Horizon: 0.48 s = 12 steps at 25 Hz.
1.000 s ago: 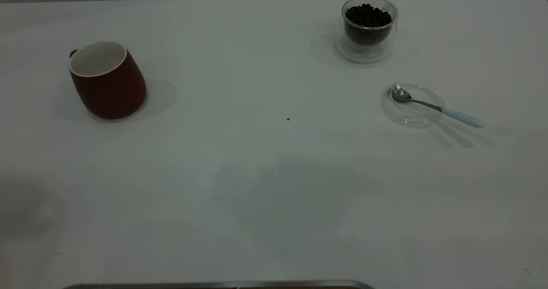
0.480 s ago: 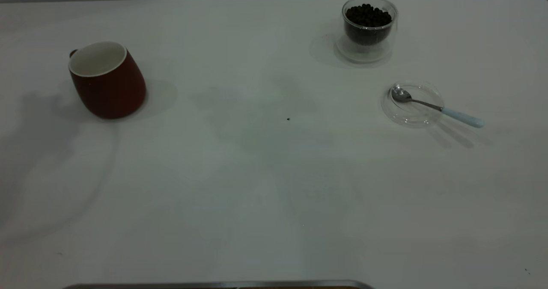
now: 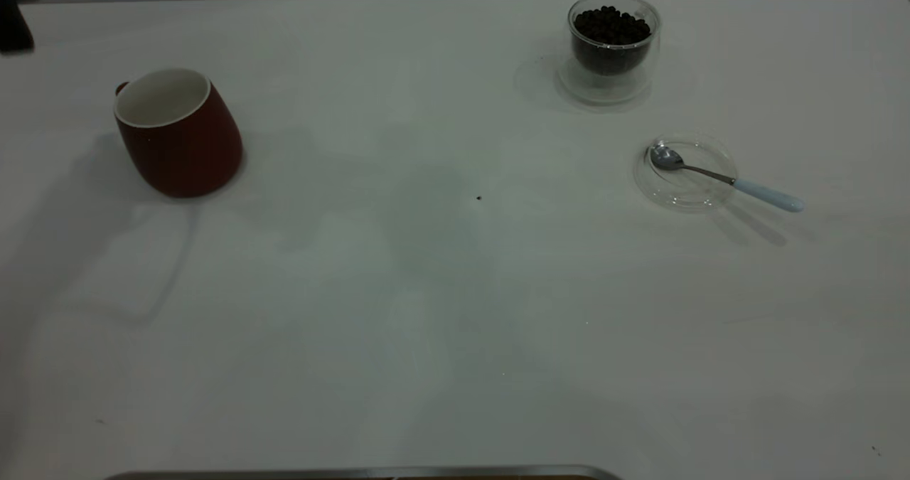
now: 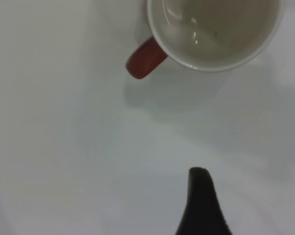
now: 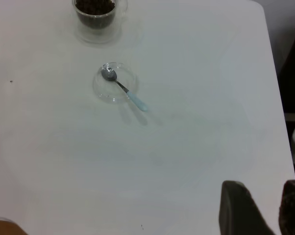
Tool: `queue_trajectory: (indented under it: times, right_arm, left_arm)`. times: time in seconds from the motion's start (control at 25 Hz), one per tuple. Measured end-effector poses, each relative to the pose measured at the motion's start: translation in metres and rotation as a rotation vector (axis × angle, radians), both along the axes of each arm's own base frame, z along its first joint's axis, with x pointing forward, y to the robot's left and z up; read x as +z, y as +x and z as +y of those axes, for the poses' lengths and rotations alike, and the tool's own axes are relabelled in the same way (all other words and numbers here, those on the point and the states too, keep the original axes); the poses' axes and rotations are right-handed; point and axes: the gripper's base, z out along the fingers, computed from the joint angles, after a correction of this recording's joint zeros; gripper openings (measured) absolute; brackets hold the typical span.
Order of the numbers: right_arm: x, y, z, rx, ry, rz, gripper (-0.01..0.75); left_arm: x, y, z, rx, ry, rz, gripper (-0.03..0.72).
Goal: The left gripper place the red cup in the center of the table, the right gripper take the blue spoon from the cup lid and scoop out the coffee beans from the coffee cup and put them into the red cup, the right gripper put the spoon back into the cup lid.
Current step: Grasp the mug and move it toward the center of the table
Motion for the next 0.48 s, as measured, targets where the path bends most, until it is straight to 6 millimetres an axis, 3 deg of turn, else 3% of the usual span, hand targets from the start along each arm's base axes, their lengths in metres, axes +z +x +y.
queue_trajectory:
  times: [0.24,0.48]
  right_arm:
    - [0.0,0.0,0.0,0.001,0.001,0.0,0.241]
    - [0.0,0.0,0.0,0.001,0.001,0.0,0.241]
  left_arm:
    - [-0.044,0.016,0.004,-0.113,0.087,-0.016,0.587]
    - [-0.062,0.025,-0.014,-0.255,0.099,-0.083,0.587]
